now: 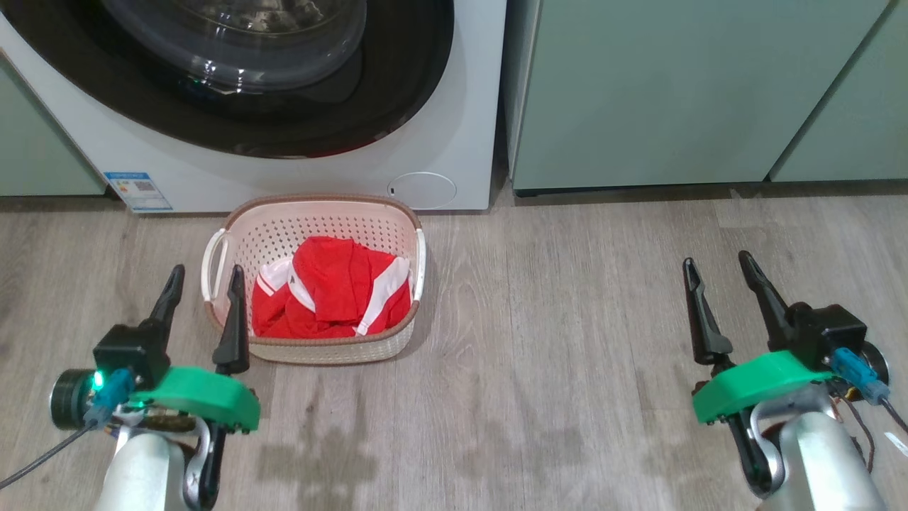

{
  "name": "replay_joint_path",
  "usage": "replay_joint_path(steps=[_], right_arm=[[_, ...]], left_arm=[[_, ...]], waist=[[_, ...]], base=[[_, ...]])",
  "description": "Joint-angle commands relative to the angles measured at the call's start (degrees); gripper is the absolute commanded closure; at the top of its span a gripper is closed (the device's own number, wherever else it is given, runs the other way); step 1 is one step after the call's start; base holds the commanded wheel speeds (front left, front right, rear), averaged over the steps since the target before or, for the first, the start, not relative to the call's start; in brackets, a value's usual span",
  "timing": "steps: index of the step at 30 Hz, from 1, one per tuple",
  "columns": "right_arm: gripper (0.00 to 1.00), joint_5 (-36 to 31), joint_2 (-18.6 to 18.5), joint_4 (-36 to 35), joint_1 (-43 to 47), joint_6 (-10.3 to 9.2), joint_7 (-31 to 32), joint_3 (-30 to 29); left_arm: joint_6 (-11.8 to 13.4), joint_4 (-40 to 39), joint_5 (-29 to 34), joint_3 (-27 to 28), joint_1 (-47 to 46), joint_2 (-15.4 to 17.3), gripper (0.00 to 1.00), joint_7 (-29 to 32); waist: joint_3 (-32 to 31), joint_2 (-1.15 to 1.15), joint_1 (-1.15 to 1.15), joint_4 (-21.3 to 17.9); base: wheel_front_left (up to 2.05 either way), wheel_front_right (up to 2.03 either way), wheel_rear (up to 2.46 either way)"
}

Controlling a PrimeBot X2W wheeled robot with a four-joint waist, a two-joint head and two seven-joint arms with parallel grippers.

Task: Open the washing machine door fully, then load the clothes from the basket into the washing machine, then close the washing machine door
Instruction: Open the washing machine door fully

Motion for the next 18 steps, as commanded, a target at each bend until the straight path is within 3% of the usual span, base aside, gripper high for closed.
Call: replay_joint_path(steps=[1,10,11,12,18], right_arm=[[0.00,0.46,-0.14,-1.76,-2.24,-0.01,-0.72,1.33],[0.00,0.41,-0.14,-1.57,-2.37,-0.01,-1.03,1.12],[0.57,0.55,-0.14,-1.59,-2.40,-0.01,-1.07,1.15],[1.00,0.72,-0.14,-1.62,-2.42,-0.01,-1.10,1.14],[1.00,1.78,-0.14,-1.24,-2.53,-0.01,-0.54,1.34]], left_arm=[[0.05,-1.90,0.27,1.99,-2.62,0.98,0.00,-0.71],[-0.16,-1.51,0.41,2.47,-2.66,0.65,0.00,-0.71],[-0.16,-1.49,0.47,2.49,-2.64,0.60,0.00,-0.71],[-0.16,-1.47,0.52,2.50,-2.63,0.55,0.00,-0.71],[-0.32,-1.41,0.55,2.70,-2.60,0.27,0.00,-0.71]], waist=[[0.01,0.00,0.00,0.00],[-0.02,0.00,0.00,0.08],[-0.05,0.00,0.00,0.10],[-0.08,0.00,0.00,0.12],[-0.14,0.00,0.00,0.21]], base=[[0.00,0.00,0.00],[0.00,0.00,0.00],[0.00,0.00,0.00],[0.00,0.00,0.00],[0.00,0.00,0.00]])
